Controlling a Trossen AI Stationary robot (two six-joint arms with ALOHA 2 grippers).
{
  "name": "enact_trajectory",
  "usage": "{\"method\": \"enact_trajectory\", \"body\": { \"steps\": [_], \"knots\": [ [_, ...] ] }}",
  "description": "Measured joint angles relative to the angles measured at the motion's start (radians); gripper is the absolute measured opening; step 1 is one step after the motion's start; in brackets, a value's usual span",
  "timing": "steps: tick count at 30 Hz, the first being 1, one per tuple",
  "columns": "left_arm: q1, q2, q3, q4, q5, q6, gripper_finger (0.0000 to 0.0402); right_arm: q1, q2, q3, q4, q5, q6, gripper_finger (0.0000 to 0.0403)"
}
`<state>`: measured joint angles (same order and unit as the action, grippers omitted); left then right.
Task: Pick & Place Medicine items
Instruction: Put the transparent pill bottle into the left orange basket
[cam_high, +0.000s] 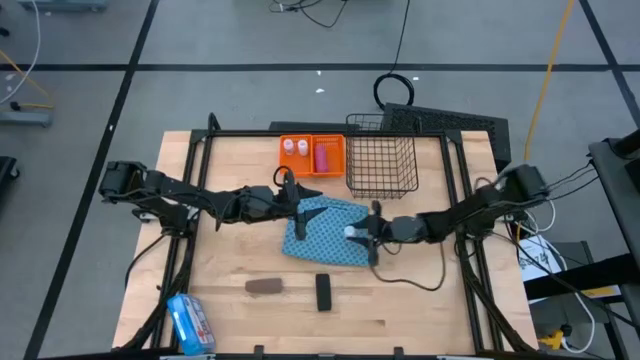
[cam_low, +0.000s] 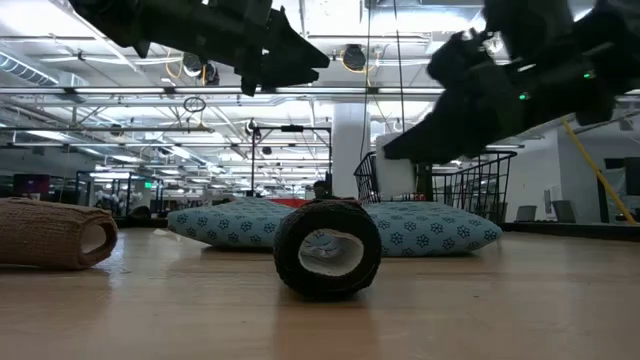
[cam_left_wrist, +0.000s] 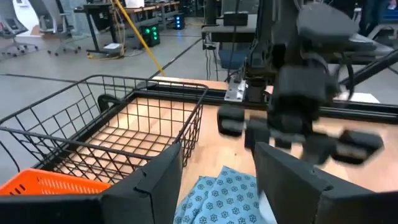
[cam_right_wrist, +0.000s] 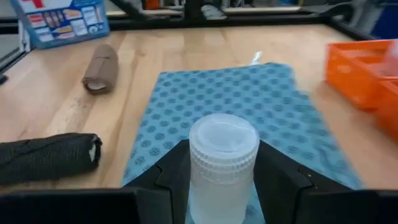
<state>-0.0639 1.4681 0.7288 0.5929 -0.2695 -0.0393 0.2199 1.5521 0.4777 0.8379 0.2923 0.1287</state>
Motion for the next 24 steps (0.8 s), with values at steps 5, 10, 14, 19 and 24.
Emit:
{"method": "enact_trajectory", "body": {
  "steps": [5, 10, 14, 19, 24],
  "knots": [
    [-0.011, 0.0, 0.0, -0.001, 0.007, -0.001, 0.0212, -0.025, 0.153, 0.075, 0.063, -0.007, -0.013, 0.0129],
    [-0.031, 0.0, 0.0, -0.018, 0.009, -0.026, 0.0212, -0.037, 0.232, 0.084, 0.139, -0.009, -0.011, 0.0129],
    [-0.042, 0.0, -0.001, -0.044, 0.01, -0.022, 0.0212, -0.037, 0.259, 0.084, 0.145, -0.009, -0.019, 0.0129],
    [-0.041, 0.0, -0.001, -0.042, 0.008, -0.025, 0.0212, -0.037, 0.263, 0.084, 0.138, -0.007, -0.018, 0.0136],
    [-0.041, 0.0, -0.001, -0.045, 0.008, -0.025, 0.0212, -0.037, 0.266, 0.082, 0.117, -0.007, -0.017, 0.0233]
  ]
}}
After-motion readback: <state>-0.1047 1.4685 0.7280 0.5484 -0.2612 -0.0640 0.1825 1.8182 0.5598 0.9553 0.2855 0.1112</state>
